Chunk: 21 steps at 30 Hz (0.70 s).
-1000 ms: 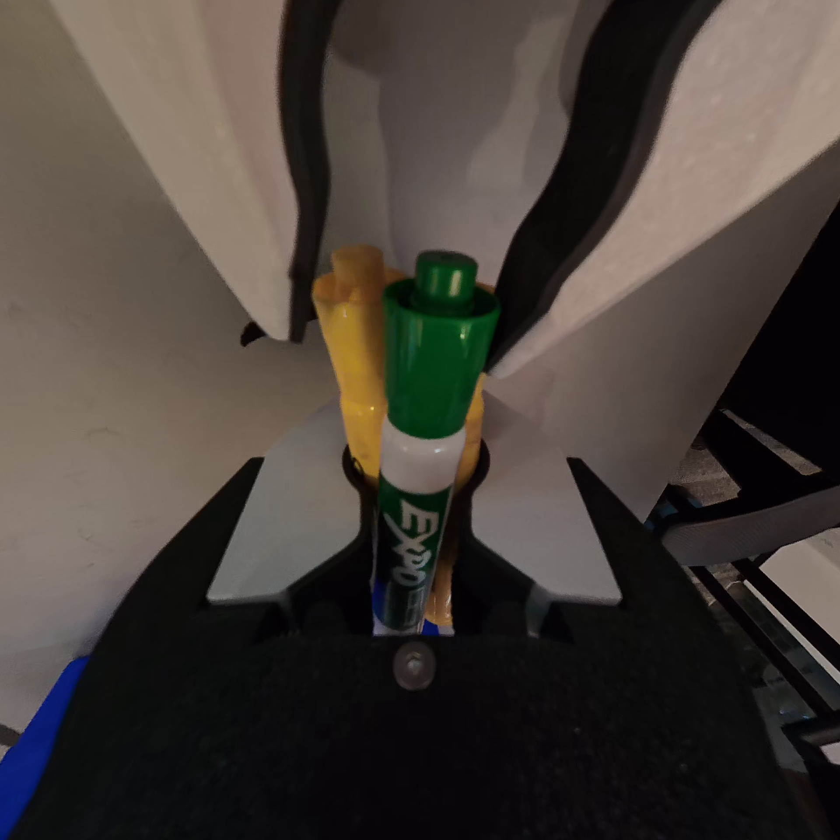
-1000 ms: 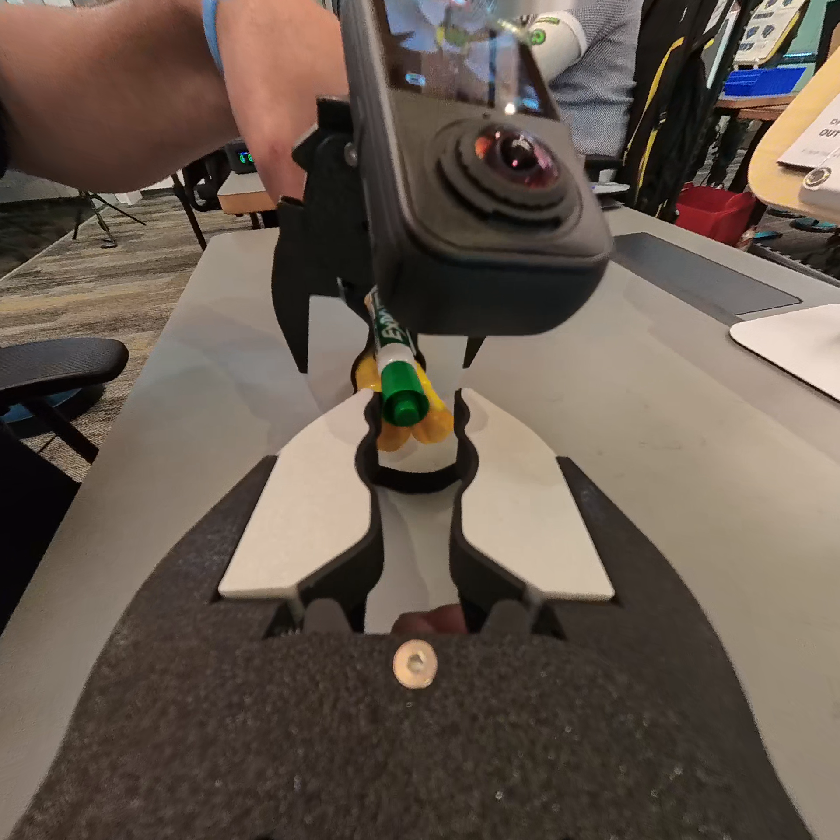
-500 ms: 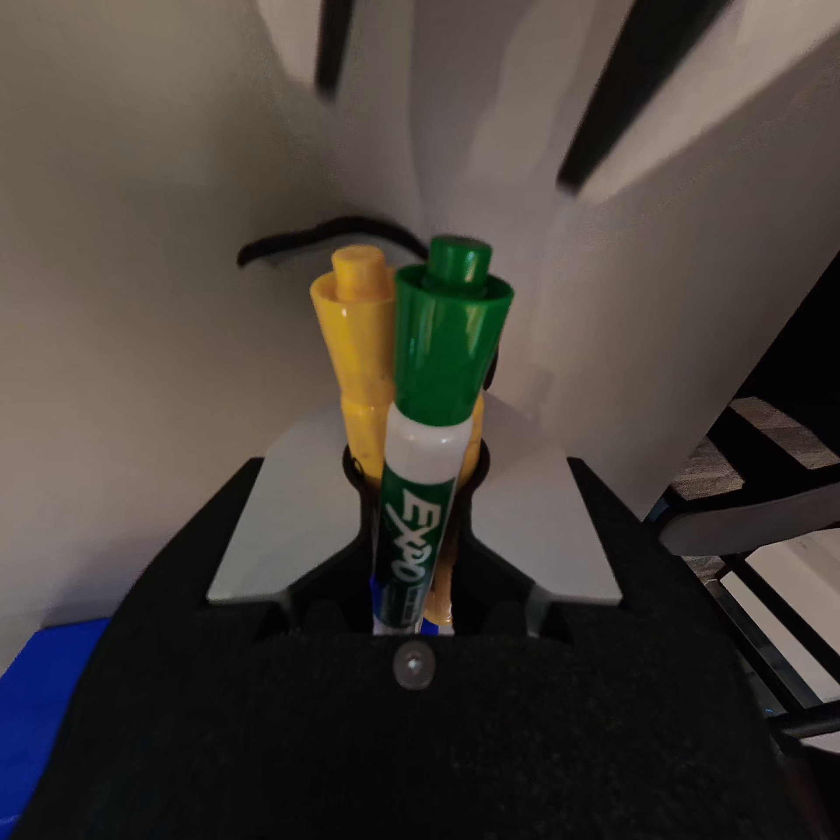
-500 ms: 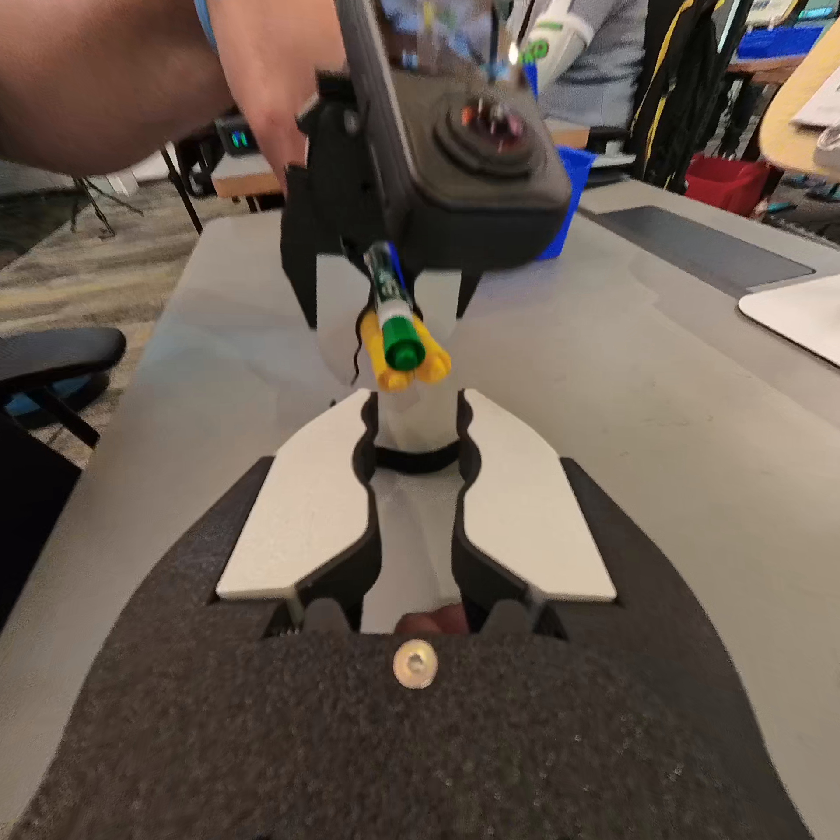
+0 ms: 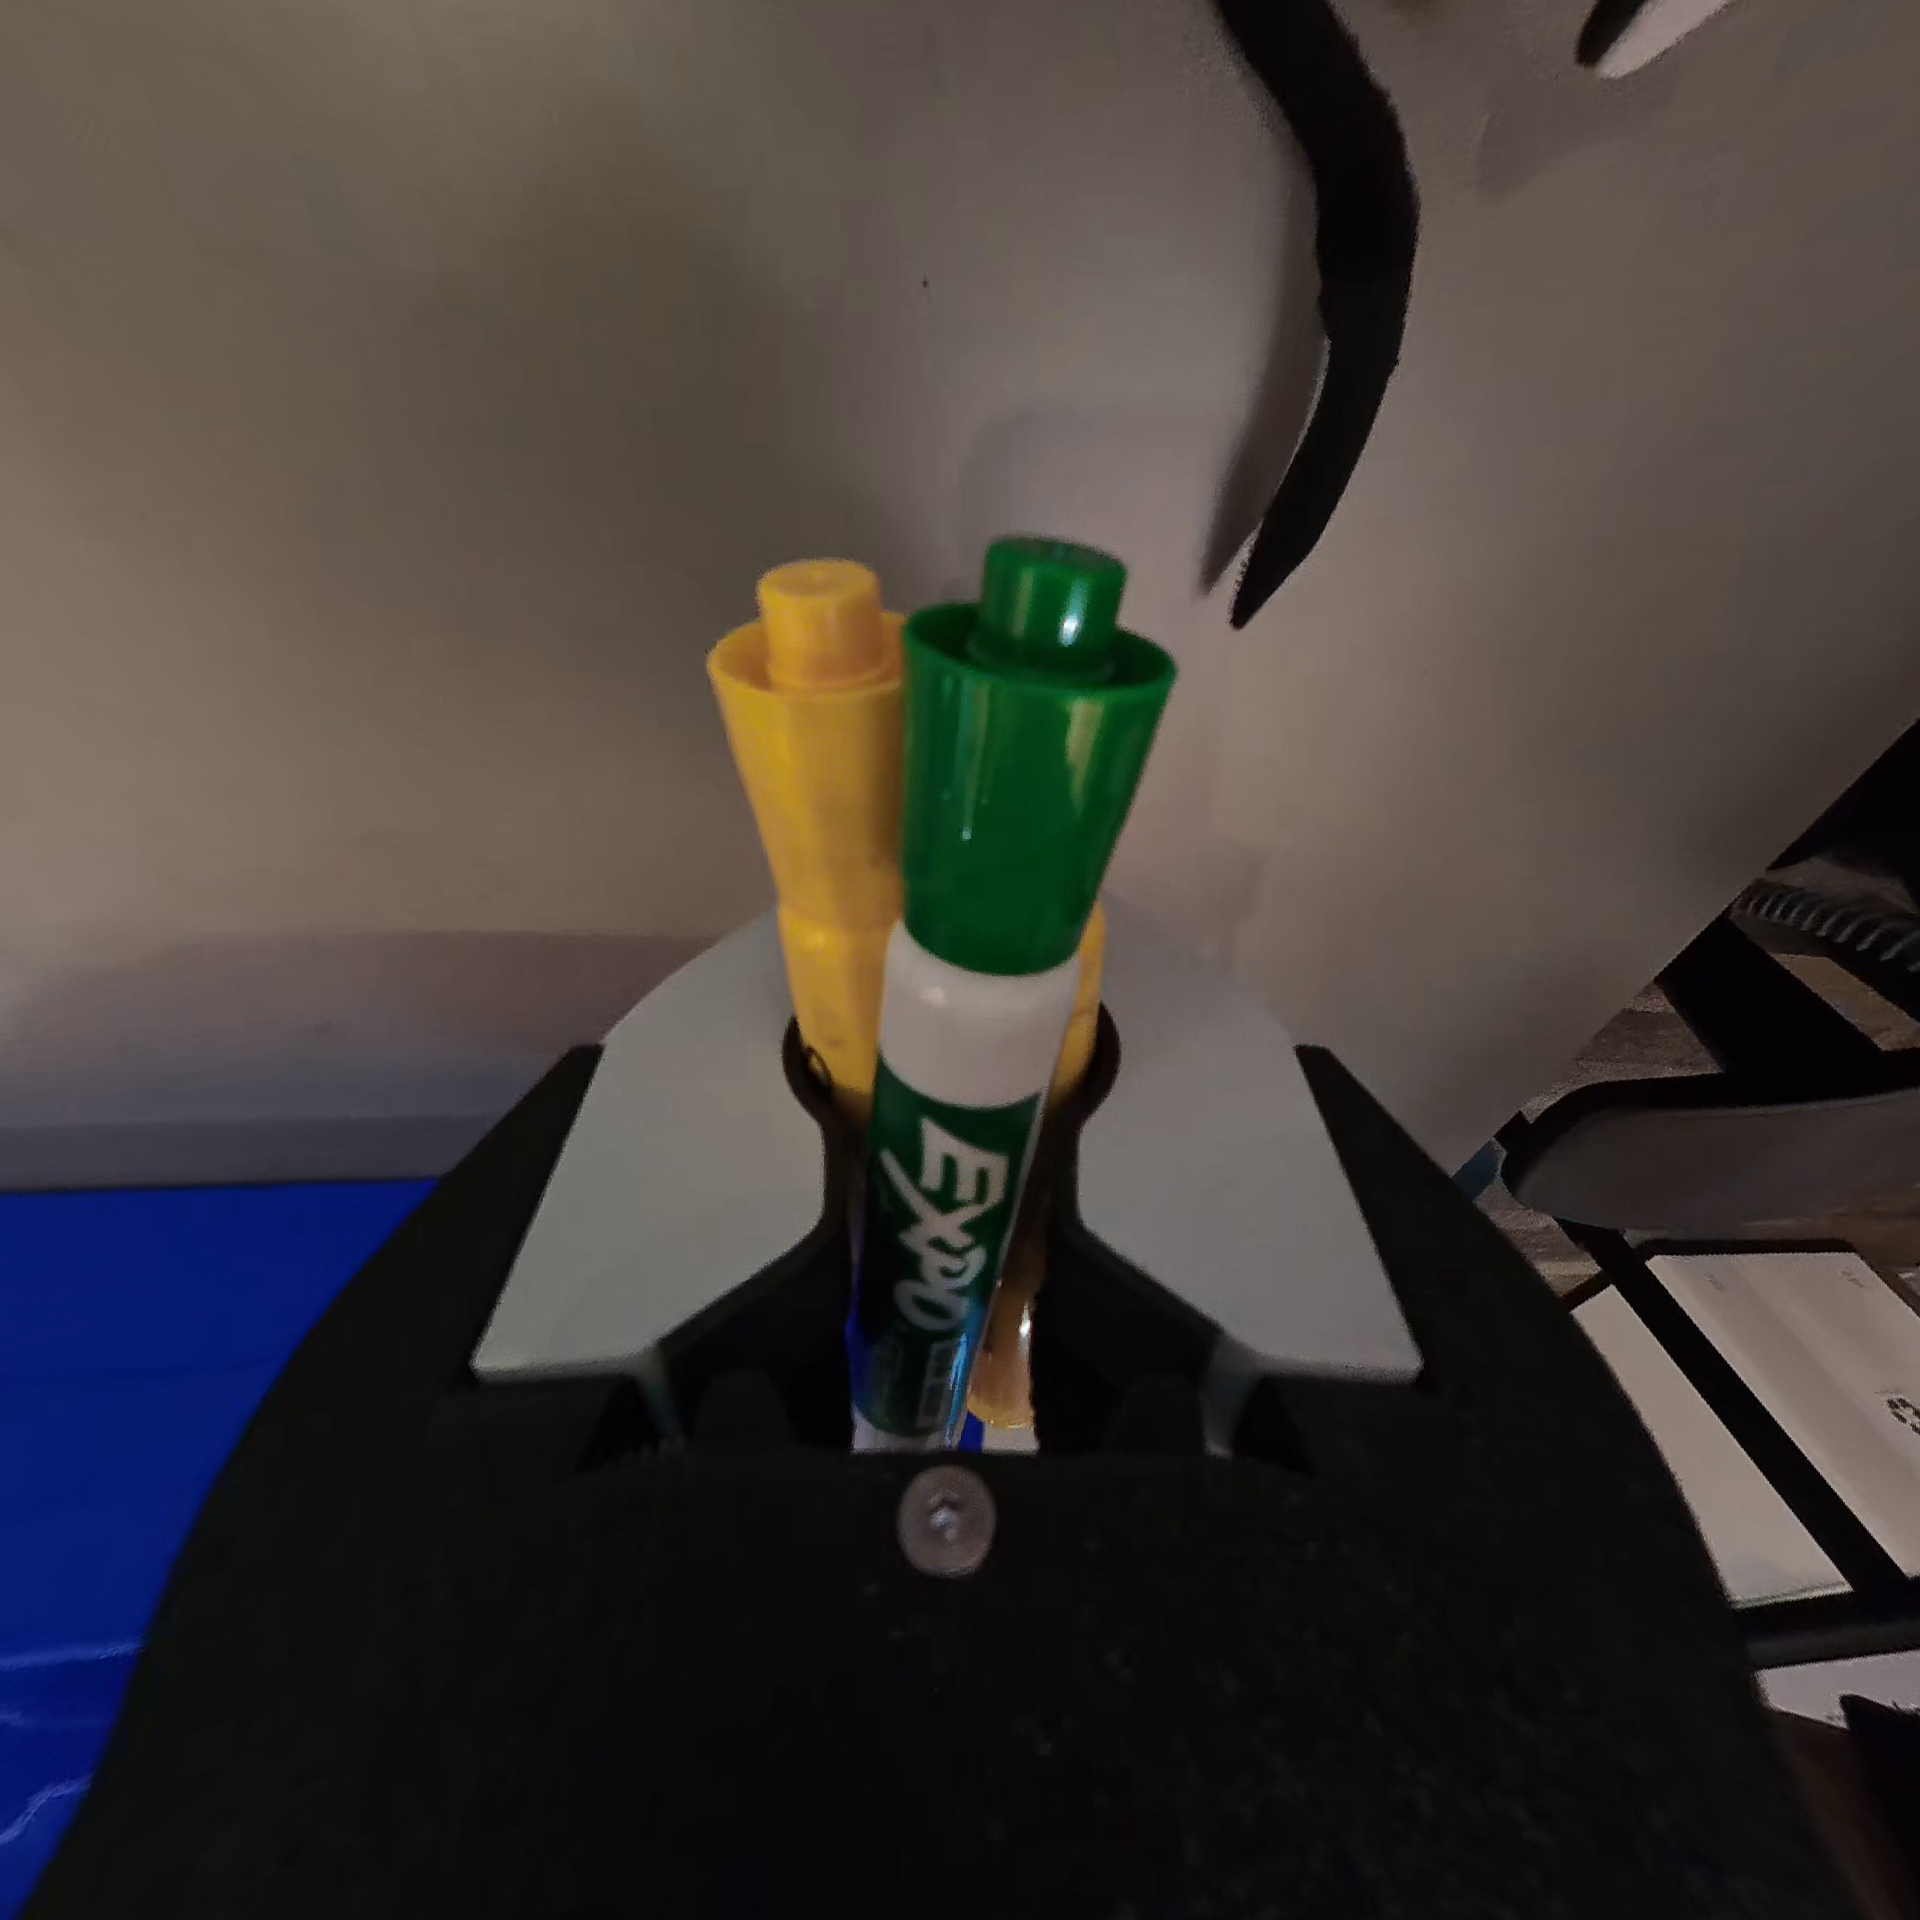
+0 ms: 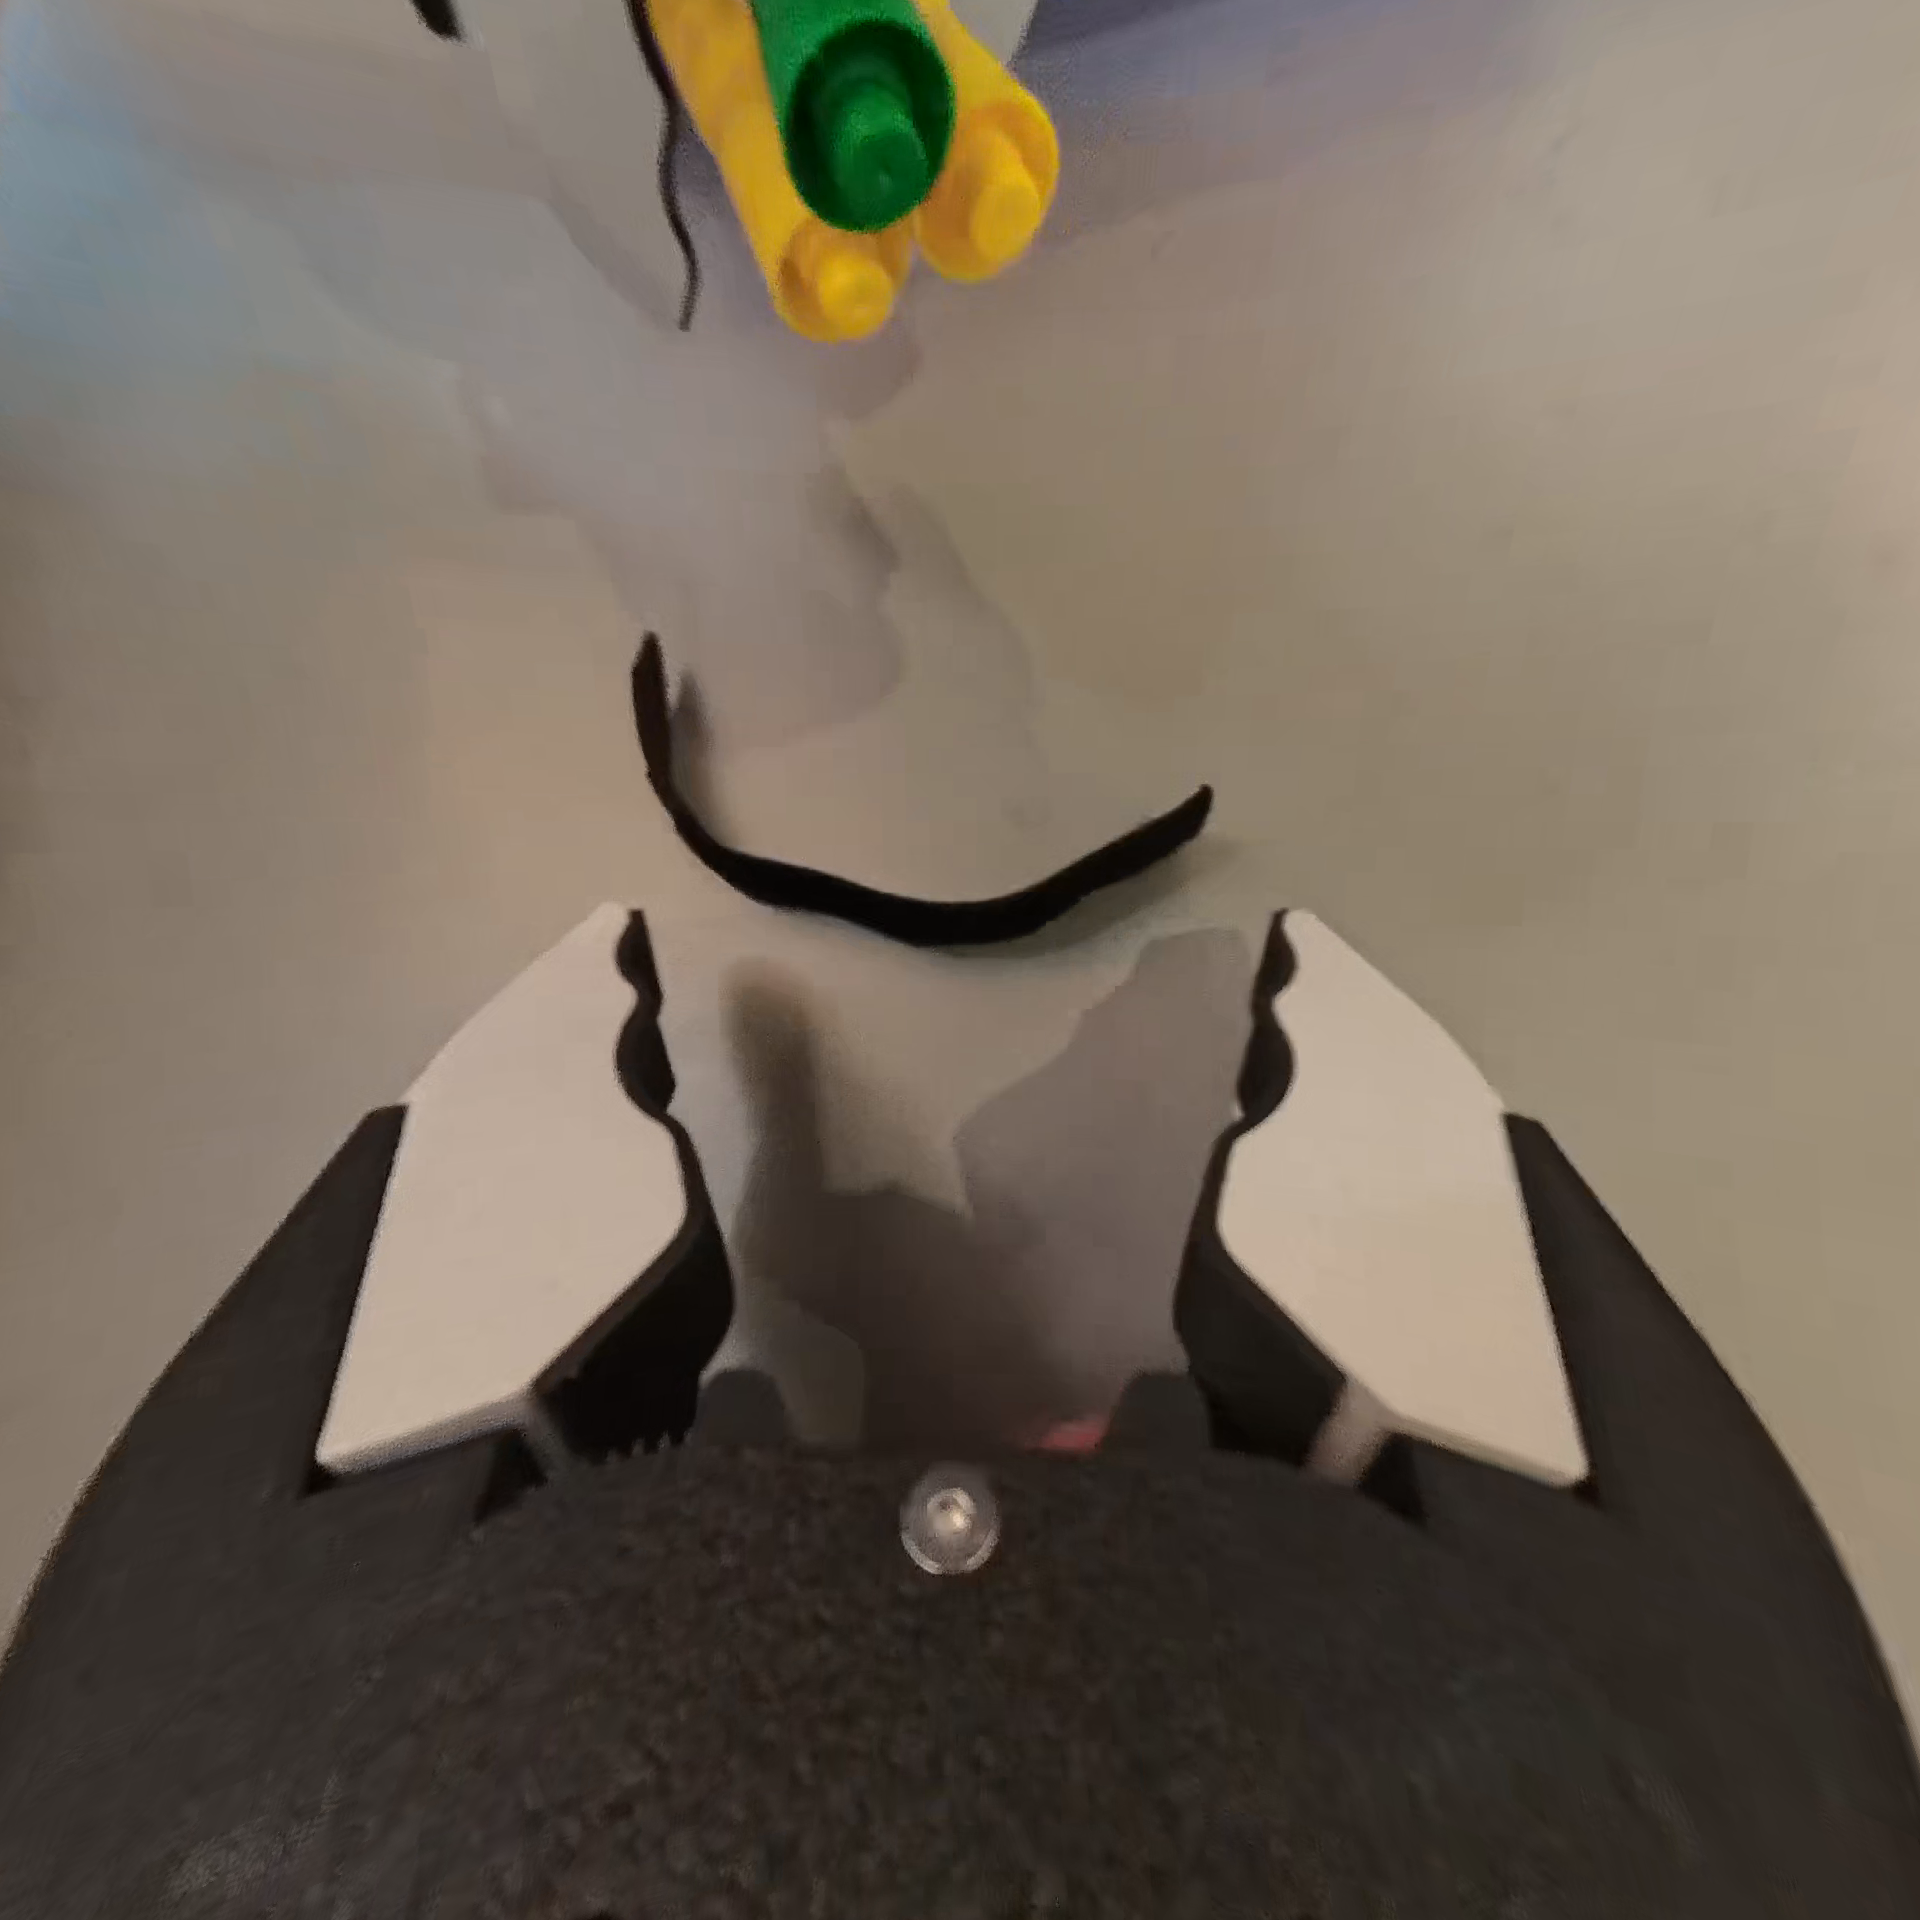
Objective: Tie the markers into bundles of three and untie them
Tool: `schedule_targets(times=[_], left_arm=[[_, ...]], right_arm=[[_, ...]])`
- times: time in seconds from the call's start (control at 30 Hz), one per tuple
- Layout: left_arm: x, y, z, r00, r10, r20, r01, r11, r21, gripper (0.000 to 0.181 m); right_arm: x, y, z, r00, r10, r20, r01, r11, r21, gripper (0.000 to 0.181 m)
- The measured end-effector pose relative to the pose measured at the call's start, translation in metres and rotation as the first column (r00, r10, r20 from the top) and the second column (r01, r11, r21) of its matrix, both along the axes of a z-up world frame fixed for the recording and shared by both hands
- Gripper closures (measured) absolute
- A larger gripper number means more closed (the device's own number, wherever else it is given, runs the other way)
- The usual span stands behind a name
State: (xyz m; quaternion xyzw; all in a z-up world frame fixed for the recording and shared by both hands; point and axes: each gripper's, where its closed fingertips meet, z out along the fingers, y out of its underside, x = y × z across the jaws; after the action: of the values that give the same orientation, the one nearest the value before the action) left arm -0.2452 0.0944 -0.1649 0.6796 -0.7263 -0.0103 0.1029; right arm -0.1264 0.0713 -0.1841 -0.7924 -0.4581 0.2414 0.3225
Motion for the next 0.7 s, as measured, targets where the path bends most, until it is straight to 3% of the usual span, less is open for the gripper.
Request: schedule_targets(times=[0.07, 0.2, 0.33, 0.4, 0.6, 0.7], left_arm=[[-0.001, -0.002, 0.000, 1.000, 0.008, 0.007, -0.008, 1.000, -0.006, 0.140], [-0.003, -0.005, -0.003, 1.000, 0.008, 0.016, -0.008, 1.000, -0.015, 0.140], [-0.001, -0.007, -0.009, 1.000, 0.002, 0.013, -0.002, 1.000, -0.023, 0.140], [0.001, -0.009, -0.009, 1.000, -0.008, 0.013, 0.008, 1.000, -0.026, 0.140], [0.004, -0.011, -0.010, 1.000, -0.016, 0.014, 0.016, 1.000, -0.025, 0.140], [0.004, -0.010, -0.015, 1.000, -0.014, 0.001, 0.014, 1.000, -0.022, 0.140]], right_arm=[[-0.002, -0.002, -0.003, 0.999, -0.037, 0.037, 0.036, 0.999, 0.020, 0.061], [-0.017, -0.015, -0.006, 0.991, -0.118, 0.068, 0.115, 0.992, 0.043, 0.060], [-0.021, -0.009, -0.010, 0.978, -0.175, 0.112, 0.165, 0.982, 0.095, 0.083], [-0.022, -0.006, -0.013, 0.975, -0.185, 0.127, 0.176, 0.981, 0.081, 0.084], [-0.026, -0.004, -0.012, 0.982, -0.153, 0.107, 0.148, 0.987, 0.059, 0.117], [-0.025, -0.005, -0.009, 0.984, -0.157, 0.083, 0.152, 0.987, 0.056, 0.118]])
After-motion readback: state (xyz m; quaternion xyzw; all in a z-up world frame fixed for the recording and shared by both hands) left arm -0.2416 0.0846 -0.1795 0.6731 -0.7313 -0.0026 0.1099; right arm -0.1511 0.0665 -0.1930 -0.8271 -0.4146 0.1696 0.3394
